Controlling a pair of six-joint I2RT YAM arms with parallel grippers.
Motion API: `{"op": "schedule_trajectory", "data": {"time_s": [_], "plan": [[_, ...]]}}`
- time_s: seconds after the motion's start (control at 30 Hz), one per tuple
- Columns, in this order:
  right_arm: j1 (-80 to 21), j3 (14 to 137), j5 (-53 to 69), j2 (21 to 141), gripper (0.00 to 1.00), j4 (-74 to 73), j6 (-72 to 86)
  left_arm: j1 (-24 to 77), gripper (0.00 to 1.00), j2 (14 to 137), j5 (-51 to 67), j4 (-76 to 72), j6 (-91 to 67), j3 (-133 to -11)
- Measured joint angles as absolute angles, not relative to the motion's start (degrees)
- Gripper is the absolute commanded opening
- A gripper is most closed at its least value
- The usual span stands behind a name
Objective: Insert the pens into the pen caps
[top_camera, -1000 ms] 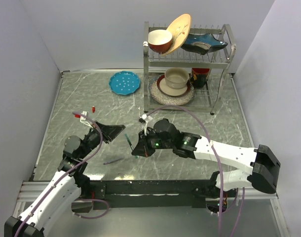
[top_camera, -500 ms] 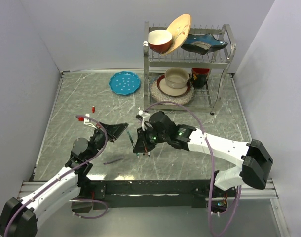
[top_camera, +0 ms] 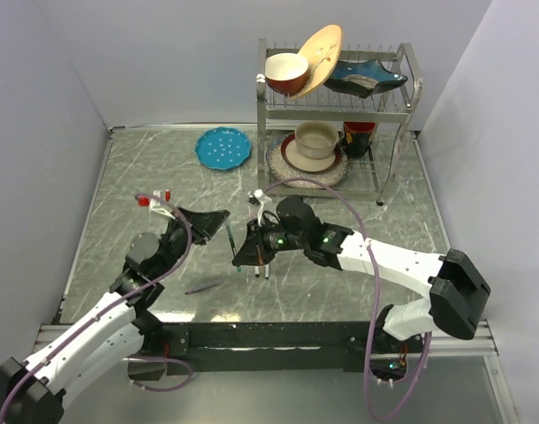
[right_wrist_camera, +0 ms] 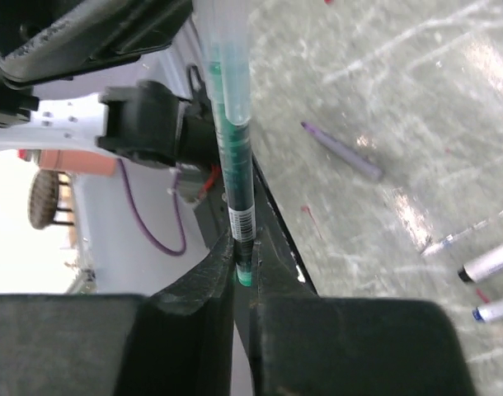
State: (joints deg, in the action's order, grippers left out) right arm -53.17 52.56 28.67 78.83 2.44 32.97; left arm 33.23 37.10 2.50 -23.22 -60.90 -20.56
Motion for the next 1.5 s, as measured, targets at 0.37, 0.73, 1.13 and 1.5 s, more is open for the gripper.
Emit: {"op": "schedule_trajectory", "data": {"time_s": [0.37,0.73,1.13,1.5], "plan": [[-51.96,41.76,27.73,72.77,0.40,20.05,36.80,36.60,0.01,40.07,5.85,-7.68,-55.72,-32.32],[-52.60,37.47,25.10,69.87,0.05,21.52,37.04,36.64,0.01,42.48,7.40,-5.32,-54.96,-32.49],[-52.25,38.98,24.08,70.04,0.00,17.69,37.30,36.23,0.01,42.26,7.99,-15.40,-56.93,-25.93],[-48.16,47.33,30.48,75.22,0.00,3.99,35.05,36.25,0.01,46.41,4.08,-38.68,-63.72,-13.96]]}}
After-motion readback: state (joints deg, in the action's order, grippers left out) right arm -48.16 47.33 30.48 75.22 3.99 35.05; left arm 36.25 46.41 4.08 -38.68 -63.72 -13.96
